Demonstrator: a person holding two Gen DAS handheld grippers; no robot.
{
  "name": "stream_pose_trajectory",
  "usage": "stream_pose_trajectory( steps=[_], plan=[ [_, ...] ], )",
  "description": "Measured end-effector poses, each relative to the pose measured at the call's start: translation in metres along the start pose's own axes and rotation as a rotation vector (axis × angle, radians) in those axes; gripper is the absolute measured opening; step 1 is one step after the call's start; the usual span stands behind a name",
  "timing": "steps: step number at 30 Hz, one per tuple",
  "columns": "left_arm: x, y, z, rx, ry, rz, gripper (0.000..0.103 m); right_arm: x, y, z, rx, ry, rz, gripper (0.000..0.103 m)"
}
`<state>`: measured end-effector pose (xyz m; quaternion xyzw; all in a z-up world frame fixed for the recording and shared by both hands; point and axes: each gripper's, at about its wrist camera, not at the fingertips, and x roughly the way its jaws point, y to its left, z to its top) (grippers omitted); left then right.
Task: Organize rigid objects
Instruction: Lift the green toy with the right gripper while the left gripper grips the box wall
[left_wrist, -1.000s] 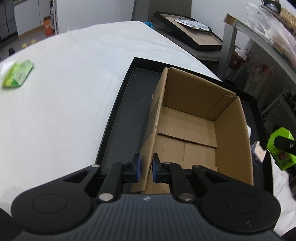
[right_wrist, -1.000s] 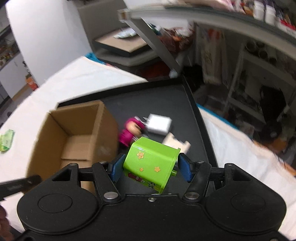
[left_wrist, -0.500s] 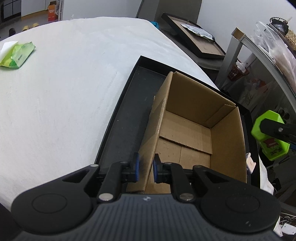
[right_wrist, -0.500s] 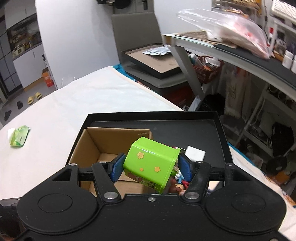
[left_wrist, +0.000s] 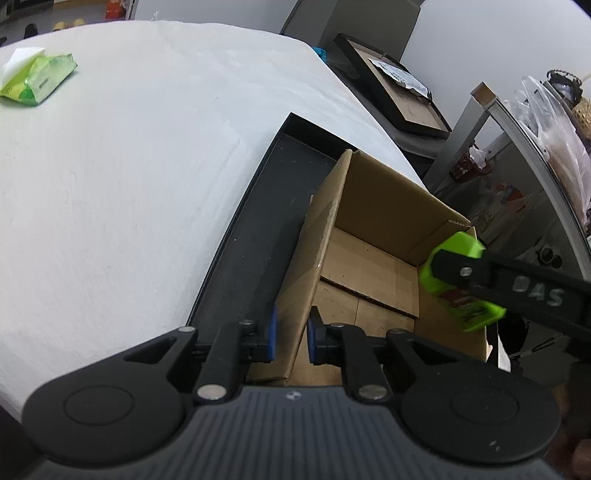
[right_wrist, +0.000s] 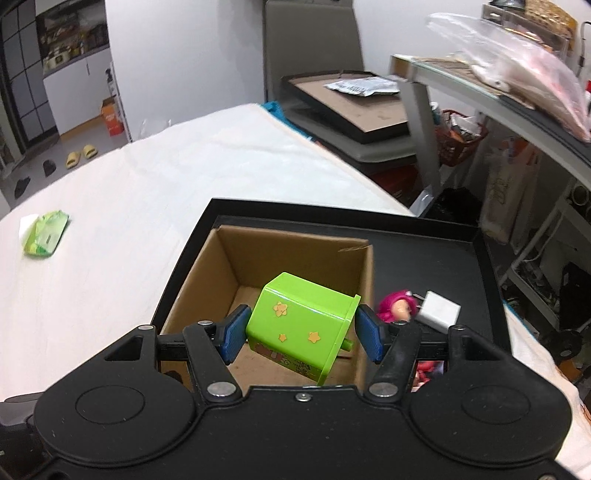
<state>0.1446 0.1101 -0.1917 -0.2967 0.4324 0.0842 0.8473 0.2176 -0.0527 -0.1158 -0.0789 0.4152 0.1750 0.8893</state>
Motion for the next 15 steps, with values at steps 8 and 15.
stream_pose_trajectory(
  steps=[8, 15],
  plan=[
    [0.001, 0.012, 0.005, -0.040, 0.014, -0.035, 0.015, 0.022, 0.020, 0.001, 0.001, 0.059, 0.032, 0.061],
    [0.000, 0.017, 0.006, -0.074, 0.012, -0.042, 0.015, 0.032, 0.038, 0.006, -0.032, 0.065, 0.037, 0.061]
  ],
)
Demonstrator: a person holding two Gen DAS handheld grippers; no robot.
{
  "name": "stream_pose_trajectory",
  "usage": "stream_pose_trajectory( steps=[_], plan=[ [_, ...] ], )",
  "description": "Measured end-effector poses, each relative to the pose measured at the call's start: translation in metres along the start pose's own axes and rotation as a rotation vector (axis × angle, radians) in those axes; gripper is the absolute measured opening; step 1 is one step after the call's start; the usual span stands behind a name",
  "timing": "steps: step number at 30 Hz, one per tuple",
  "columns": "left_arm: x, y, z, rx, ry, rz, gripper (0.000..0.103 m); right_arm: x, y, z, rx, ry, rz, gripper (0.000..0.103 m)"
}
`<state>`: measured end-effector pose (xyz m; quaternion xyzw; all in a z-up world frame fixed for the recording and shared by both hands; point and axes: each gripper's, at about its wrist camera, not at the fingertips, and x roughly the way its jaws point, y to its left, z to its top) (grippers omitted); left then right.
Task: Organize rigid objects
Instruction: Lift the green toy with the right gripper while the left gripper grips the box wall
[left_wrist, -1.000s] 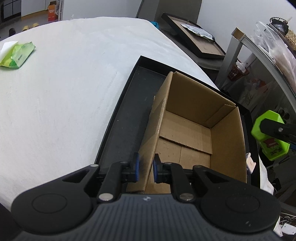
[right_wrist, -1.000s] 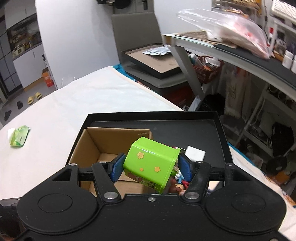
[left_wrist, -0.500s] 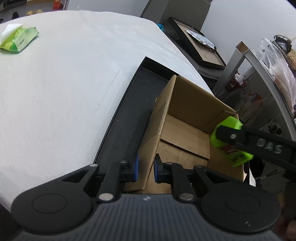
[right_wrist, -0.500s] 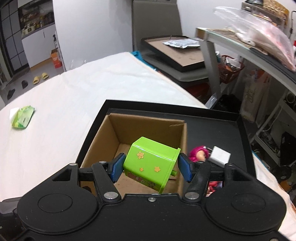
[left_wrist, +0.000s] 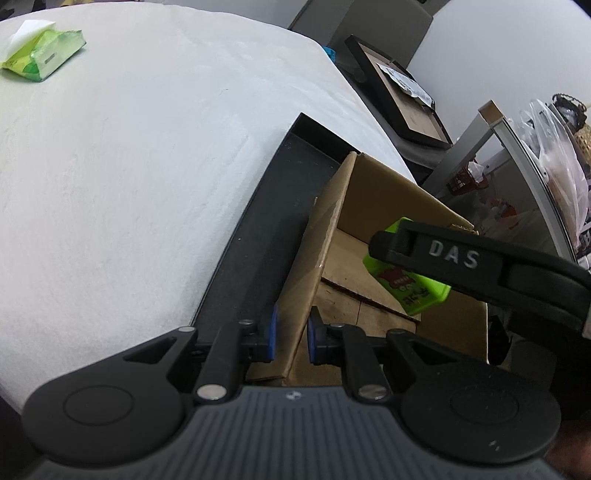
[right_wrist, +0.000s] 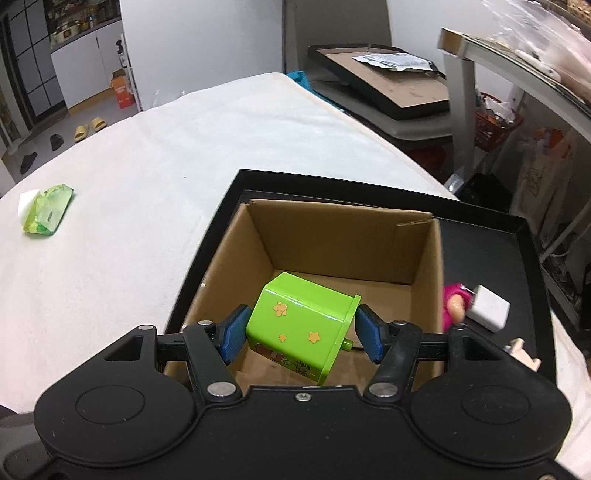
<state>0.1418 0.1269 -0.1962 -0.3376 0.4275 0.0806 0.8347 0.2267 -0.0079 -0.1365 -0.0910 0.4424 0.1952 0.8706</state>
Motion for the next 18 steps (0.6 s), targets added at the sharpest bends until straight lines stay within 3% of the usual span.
stream_pose_trajectory(
  steps=[4, 7, 11, 18],
  plan=[
    [-0.003, -0.001, 0.000, -0.006, -0.029, 0.027, 0.015, 0.006, 0.006, 0.005, -0.015, 0.015, 0.009, 0.063],
    [-0.007, -0.001, -0.001, -0.008, -0.052, 0.055, 0.015, 0.003, 0.008, 0.005, 0.001, 0.019, 0.035, 0.070],
    [-0.008, -0.001, -0.001, -0.012, -0.043, 0.058, 0.015, -0.008, 0.004, 0.003, 0.009, 0.011, 0.036, 0.075],
    [-0.010, -0.015, -0.002, 0.069, -0.019, 0.078, 0.017, -0.032, -0.024, 0.001, 0.048, -0.024, 0.015, 0.078]
  ],
)
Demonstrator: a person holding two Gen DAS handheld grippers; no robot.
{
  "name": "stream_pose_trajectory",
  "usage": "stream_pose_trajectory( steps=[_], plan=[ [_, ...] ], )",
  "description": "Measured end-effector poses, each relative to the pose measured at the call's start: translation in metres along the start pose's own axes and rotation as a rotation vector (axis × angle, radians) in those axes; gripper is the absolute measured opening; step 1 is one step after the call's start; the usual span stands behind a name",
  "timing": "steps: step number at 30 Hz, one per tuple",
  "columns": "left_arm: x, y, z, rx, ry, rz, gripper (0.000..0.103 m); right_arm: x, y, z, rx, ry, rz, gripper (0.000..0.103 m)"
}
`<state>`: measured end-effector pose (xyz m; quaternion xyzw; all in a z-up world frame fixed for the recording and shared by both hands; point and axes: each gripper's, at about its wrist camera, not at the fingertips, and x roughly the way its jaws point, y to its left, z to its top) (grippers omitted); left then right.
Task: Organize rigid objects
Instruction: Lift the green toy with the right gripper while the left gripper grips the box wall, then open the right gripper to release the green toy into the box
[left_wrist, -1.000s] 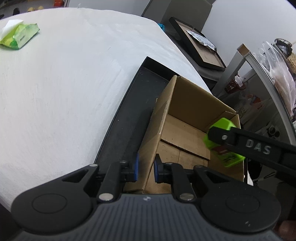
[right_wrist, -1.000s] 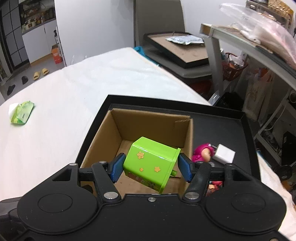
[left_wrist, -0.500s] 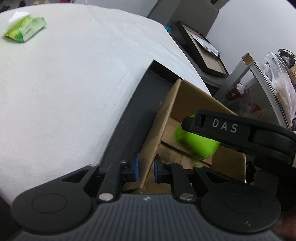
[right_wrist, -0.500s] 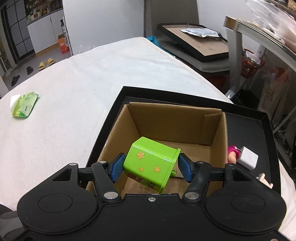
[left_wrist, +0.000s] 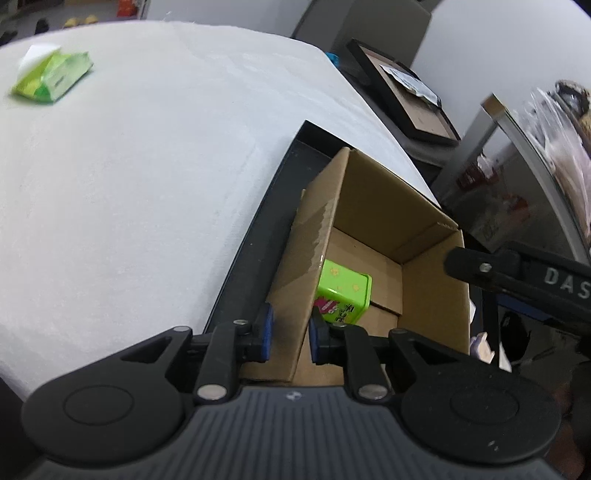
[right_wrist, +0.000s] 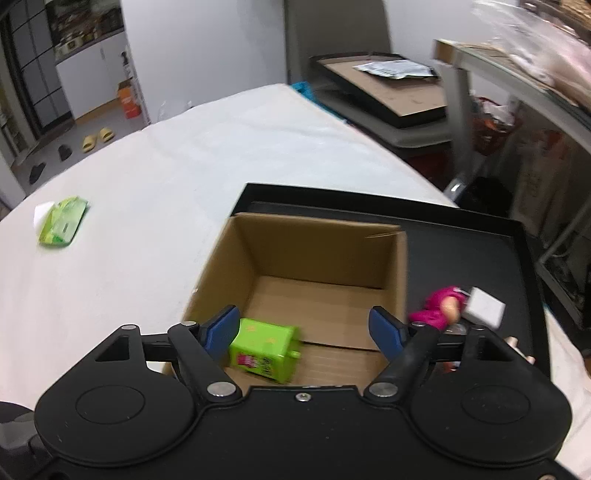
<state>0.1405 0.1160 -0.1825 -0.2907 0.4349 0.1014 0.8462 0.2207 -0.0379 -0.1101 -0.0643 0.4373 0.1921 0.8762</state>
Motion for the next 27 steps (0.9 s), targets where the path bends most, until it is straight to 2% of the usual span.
stream_pose_trajectory(
  steps=[3, 5, 8, 10, 16, 19, 27],
  plan=[
    [-0.001, -0.005, 0.000, 0.021, 0.008, 0.014, 0.018, -0.007, -0.016, -0.003, 0.035, -0.012, -0.012, 0.078],
    [-0.001, -0.007, 0.002, 0.027, 0.016, 0.027, 0.023, -0.010, -0.026, -0.005, 0.055, -0.016, -0.022, 0.079],
    [-0.004, -0.007, 0.000, 0.022, 0.012, 0.043, 0.033, -0.015, -0.041, -0.010, 0.083, -0.018, -0.027, 0.079],
    [-0.005, -0.008, 0.001, 0.026, 0.013, 0.061, 0.044, -0.016, -0.049, -0.013, 0.097, -0.015, -0.030, 0.079],
    [-0.010, -0.015, 0.004, 0.066, 0.004, 0.110, 0.064, -0.018, -0.070, -0.024, 0.134, -0.013, -0.034, 0.083],
    [-0.009, -0.022, 0.006, 0.099, 0.015, 0.117, 0.068, -0.018, -0.082, -0.030, 0.164, -0.018, -0.022, 0.086],
    [-0.003, -0.039, 0.004, 0.155, 0.037, 0.166, 0.070, -0.009, -0.114, -0.052, 0.229, -0.024, -0.005, 0.086]
  ],
)
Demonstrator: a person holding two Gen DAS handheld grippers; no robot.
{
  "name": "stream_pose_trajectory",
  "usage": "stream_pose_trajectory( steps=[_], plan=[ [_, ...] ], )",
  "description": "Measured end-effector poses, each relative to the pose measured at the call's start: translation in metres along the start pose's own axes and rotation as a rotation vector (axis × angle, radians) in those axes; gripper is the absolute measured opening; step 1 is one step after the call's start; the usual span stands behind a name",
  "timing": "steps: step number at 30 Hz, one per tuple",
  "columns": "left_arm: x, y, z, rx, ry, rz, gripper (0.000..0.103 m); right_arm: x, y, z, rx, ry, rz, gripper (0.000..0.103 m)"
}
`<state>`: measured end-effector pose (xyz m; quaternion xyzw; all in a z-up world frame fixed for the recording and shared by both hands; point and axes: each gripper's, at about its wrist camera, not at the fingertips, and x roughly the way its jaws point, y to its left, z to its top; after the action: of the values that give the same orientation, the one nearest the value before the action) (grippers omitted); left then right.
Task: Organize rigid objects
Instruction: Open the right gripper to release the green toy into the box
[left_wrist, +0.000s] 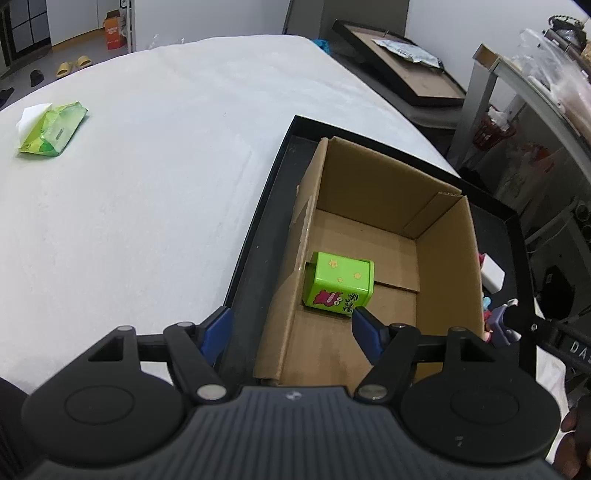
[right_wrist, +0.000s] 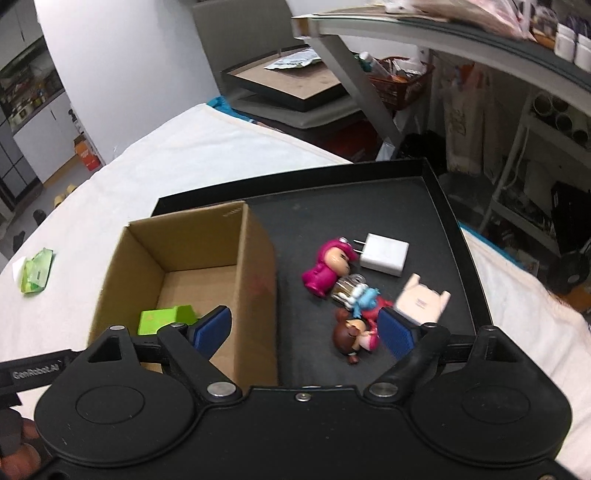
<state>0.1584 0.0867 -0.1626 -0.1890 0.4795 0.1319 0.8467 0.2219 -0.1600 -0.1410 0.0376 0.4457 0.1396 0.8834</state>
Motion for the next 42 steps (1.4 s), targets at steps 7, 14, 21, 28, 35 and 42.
stream_pose_trajectory(
  steps=[7, 14, 21, 28, 35, 42],
  plan=[
    [0.001, -0.010, 0.006, 0.034, 0.006, 0.058, 0.071, 0.019, -0.027, -0.013, 0.050, -0.021, 0.026, 0.086],
    [0.010, -0.018, 0.011, 0.033, 0.035, 0.098, 0.071, 0.034, -0.048, -0.023, 0.144, 0.011, 0.007, 0.086],
    [0.015, -0.036, 0.013, 0.088, 0.048, 0.127, 0.071, 0.041, -0.066, -0.023, 0.225, 0.025, 0.036, 0.086],
    [0.029, -0.048, 0.012, 0.107, 0.061, 0.175, 0.071, 0.057, -0.072, -0.023, 0.265, 0.078, 0.062, 0.086],
    [0.035, -0.055, 0.011, 0.118, 0.079, 0.192, 0.070, 0.080, -0.071, -0.024, 0.238, 0.128, 0.051, 0.039],
    [0.032, -0.061, 0.012, 0.134, 0.070, 0.189, 0.071, 0.074, -0.072, -0.024, 0.228, 0.108, 0.019, 0.040]
  ],
)
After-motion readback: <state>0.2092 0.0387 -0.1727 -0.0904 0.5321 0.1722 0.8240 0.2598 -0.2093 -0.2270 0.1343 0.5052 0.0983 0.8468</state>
